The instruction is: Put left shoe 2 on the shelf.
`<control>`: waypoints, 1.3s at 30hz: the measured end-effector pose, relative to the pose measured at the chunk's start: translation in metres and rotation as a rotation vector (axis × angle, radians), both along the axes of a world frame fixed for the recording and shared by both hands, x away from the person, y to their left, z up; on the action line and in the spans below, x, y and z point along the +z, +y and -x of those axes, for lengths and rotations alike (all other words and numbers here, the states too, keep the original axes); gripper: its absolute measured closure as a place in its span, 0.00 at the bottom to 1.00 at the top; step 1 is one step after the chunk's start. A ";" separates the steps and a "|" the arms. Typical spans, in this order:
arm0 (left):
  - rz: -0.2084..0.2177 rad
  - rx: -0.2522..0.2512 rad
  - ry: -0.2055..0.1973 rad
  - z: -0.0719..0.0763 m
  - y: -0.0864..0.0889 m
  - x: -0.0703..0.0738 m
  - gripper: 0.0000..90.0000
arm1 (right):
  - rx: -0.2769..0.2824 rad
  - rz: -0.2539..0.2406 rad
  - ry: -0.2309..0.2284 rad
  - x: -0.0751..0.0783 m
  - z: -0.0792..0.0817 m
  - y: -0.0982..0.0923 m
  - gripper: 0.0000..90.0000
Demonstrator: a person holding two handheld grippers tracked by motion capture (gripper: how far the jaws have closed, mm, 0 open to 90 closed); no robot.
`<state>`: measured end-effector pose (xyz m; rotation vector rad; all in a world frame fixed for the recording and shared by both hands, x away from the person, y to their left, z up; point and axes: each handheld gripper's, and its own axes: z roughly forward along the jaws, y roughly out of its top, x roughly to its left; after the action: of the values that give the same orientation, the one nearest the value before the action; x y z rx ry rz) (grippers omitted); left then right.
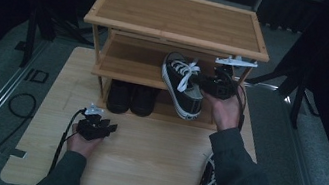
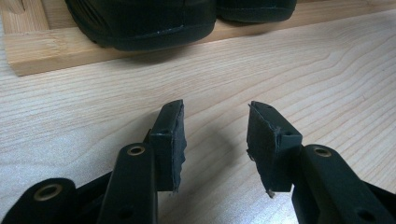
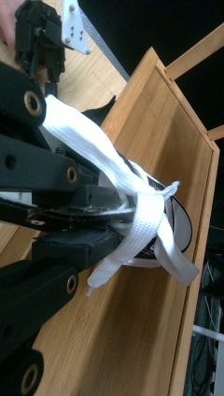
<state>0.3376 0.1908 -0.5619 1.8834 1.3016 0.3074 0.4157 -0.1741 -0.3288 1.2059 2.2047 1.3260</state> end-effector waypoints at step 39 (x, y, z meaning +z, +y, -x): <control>-0.039 -0.107 -0.036 0.001 -0.078 0.009 0.67 | -0.014 0.040 -0.057 0.003 0.022 -0.033 1.00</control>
<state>0.3363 0.1126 -0.5534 1.9636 1.1736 0.3111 0.3933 -0.2070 -0.3257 1.1528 2.1685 1.2883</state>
